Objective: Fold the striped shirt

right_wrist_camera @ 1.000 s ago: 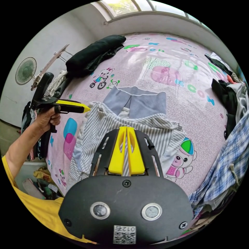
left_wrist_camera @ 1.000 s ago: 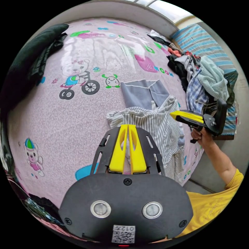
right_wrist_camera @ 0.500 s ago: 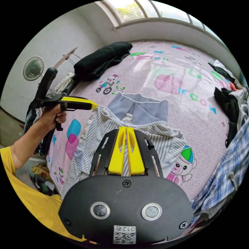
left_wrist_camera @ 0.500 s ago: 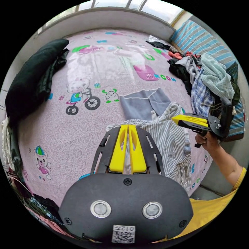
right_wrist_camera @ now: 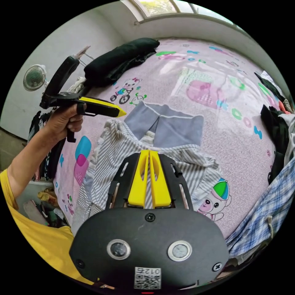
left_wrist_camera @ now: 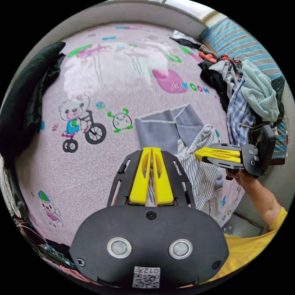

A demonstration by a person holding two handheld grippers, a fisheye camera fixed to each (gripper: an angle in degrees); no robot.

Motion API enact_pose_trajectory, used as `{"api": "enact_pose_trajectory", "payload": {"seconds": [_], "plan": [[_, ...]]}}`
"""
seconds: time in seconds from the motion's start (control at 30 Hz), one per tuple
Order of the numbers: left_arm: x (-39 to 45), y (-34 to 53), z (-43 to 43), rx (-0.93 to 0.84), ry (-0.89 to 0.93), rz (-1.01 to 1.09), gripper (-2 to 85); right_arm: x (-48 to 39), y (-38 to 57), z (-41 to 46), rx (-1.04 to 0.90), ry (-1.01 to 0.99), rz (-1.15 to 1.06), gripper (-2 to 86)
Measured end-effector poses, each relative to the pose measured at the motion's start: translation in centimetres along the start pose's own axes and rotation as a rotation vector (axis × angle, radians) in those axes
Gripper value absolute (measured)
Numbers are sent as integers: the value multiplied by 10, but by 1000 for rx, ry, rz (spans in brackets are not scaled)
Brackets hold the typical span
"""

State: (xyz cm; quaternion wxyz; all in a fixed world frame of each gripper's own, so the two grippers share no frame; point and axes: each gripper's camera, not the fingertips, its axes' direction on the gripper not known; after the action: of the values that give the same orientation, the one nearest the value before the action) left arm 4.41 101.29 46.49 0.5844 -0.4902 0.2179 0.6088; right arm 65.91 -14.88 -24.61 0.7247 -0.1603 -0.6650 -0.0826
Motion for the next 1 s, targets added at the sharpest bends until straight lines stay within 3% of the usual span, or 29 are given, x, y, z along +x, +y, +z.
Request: {"api": "enact_pose_trajectory", "payload": {"seconds": [0.1,0.3,0.33,0.57,0.7,0.83,1.0], "plan": [[-3,-5,-24,112,32,14,3,11,-8,-20,97,48,37,2],[5,-41,36,-87,13,45,3,30,-48,8,-73,112,91,1],[6,-43,43,-103,-8,43,3,31,-51,5,-25,141,108,0],[14,-63,54,-14,-64,103,5,24,-40,8,84,185,275,-1],[23,-68,57,-14,-101,139,5,36,-42,8,93,109,403,-1],[24,-58,42,15,-229,37,4,23,-38,-10,65,169,309,0],[37,25,-5,108,-4,54,5,-34,38,-33,49,2,0,1]]}}
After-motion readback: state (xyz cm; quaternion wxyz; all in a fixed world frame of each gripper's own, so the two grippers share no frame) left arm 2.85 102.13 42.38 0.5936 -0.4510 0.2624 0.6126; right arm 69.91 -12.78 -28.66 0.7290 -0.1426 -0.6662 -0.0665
